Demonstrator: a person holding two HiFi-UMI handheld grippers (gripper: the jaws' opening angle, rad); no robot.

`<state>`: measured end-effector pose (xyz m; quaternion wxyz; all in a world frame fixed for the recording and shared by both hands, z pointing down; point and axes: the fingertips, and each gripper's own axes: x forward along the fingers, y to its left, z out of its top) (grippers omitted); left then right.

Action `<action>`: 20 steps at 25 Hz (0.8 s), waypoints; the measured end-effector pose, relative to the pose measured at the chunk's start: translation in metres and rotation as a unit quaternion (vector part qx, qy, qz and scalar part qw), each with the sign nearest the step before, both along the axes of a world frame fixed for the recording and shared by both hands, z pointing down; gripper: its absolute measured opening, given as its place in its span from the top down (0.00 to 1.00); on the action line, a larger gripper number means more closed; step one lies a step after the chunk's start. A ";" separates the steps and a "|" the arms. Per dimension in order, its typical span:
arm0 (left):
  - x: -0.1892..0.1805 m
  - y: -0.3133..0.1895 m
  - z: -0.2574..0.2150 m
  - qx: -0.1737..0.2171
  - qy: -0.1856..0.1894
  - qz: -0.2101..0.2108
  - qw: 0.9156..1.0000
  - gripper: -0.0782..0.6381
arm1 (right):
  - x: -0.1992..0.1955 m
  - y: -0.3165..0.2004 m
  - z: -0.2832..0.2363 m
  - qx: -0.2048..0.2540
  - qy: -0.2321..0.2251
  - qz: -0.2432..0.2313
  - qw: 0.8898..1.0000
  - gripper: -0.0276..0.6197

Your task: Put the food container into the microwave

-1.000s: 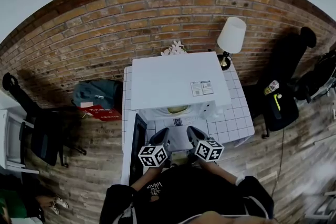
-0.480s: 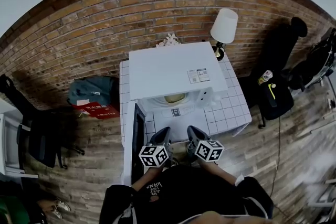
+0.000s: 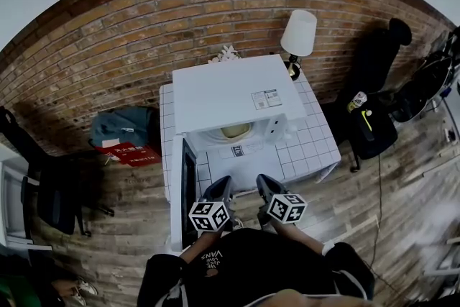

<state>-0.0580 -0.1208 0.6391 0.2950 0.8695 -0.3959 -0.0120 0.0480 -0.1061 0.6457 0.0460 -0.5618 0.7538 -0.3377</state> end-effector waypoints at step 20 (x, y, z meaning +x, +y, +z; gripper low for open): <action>0.018 0.077 -0.012 0.026 -0.012 0.013 1.000 0.88 | 0.014 0.085 -0.017 0.019 0.016 -0.010 1.000 0.95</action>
